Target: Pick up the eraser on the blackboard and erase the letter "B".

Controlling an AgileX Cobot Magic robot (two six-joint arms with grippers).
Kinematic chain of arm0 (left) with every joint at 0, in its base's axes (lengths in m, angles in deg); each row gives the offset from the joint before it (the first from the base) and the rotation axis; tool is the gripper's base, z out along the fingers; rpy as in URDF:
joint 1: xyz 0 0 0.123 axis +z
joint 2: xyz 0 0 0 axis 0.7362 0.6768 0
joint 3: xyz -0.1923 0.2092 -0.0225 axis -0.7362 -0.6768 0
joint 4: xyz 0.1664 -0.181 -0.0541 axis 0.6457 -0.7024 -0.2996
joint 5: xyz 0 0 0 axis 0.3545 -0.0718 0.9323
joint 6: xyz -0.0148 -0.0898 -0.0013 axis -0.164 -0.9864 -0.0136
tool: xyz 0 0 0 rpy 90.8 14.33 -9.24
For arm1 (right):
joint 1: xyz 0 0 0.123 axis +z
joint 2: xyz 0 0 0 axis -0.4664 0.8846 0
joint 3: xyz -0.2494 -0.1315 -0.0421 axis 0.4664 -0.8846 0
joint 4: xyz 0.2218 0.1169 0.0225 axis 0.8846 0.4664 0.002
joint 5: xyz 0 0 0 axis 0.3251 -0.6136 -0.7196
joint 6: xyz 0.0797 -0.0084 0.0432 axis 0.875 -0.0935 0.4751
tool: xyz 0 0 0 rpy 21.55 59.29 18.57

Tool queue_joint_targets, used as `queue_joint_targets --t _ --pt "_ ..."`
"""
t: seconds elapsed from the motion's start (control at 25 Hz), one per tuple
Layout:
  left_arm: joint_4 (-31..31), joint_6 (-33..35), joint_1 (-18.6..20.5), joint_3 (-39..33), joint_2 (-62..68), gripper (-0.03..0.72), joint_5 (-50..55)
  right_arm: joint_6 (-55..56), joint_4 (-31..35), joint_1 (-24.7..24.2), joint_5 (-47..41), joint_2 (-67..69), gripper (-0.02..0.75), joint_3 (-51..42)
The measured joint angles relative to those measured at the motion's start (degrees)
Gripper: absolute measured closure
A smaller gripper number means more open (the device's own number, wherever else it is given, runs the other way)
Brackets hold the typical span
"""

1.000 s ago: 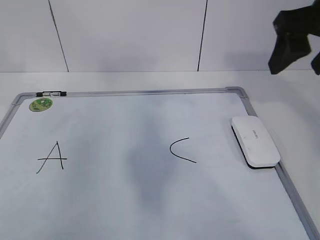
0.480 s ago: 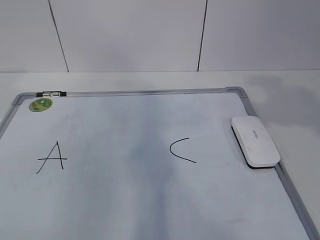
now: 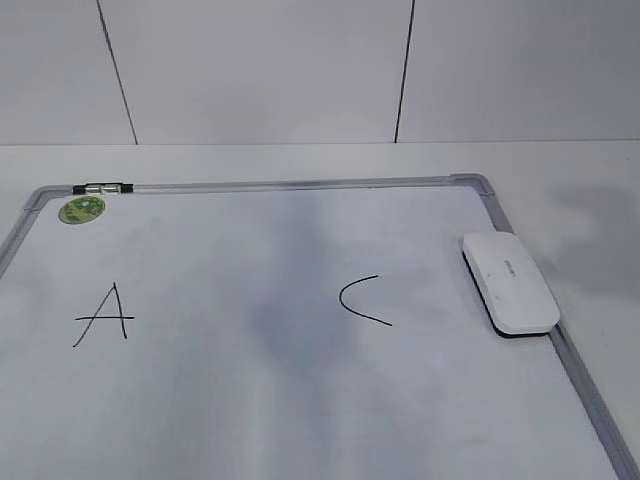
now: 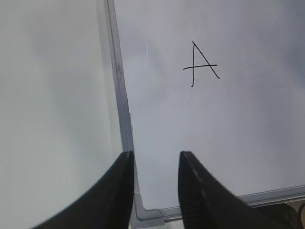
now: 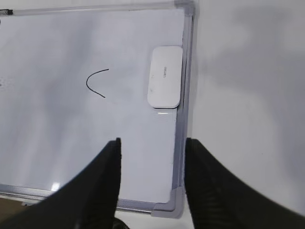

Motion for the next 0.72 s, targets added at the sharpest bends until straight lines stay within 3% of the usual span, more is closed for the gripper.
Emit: queue_joint_targets --t 0.44,0.72 --pt "-4.1 2.8 0.0 -12.9 -24.5 0.445 0.9 0.0 -4.1 0.0 -0.3 -6.2 0.417 -2.1" --pt "-4.5 4.9 -2.2 -17.1 -32.0 0.446 1.0 -0.1 -4.3 0.0 -0.3 -10.0 0.417 -6.7"
